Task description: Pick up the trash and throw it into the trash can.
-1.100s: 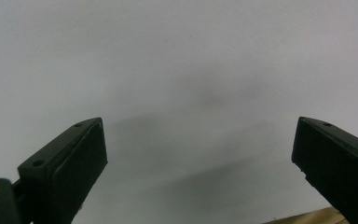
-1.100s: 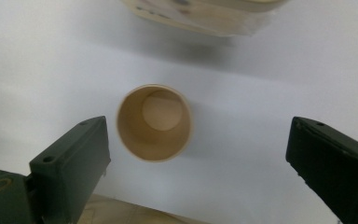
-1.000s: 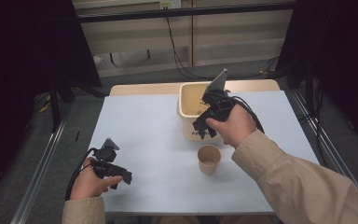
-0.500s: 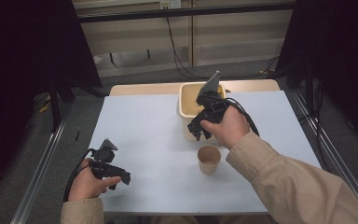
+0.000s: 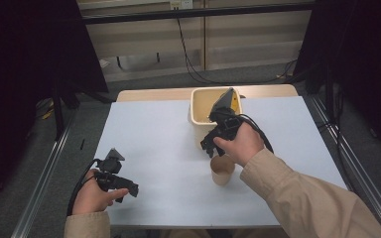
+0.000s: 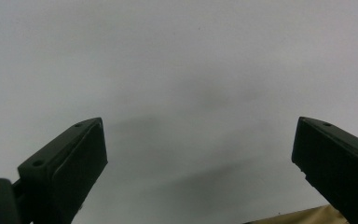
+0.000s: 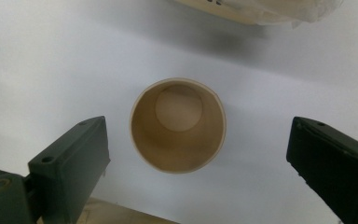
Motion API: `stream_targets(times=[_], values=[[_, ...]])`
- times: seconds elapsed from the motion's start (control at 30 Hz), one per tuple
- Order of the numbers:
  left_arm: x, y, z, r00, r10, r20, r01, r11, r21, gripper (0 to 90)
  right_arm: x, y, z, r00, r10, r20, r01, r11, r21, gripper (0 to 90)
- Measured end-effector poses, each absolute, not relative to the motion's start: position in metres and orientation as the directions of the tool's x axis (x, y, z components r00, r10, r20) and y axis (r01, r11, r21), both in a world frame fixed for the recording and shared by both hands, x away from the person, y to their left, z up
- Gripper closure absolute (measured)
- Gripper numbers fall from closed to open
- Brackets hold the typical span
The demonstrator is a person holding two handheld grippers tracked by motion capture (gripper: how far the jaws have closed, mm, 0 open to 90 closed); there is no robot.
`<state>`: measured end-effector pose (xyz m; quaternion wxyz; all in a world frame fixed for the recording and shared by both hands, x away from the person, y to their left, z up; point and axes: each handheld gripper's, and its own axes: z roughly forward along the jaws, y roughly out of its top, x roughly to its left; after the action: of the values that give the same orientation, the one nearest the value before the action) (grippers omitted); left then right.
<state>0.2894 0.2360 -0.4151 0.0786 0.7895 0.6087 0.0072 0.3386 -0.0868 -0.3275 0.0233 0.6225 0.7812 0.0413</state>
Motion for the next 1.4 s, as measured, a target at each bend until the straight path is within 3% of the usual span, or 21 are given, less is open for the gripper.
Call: stream_targets(times=[1.0, 1.4], values=[[0.289, 0.237, -0.412, 0.249, 0.964, -0.094, 0.961, -0.234, 0.146, 3.0, 0.332, -0.078, -0.38, -0.222, 0.974, 0.033, 0.974, 0.22, 0.057, 7.3], [0.289, 0.237, -0.41, 0.257, 0.962, -0.093, 0.96, -0.242, 0.144, 3.0, 0.327, -0.075, -0.393, -0.258, 0.966, -0.009, 0.966, 0.258, 0.024, 20.4]])
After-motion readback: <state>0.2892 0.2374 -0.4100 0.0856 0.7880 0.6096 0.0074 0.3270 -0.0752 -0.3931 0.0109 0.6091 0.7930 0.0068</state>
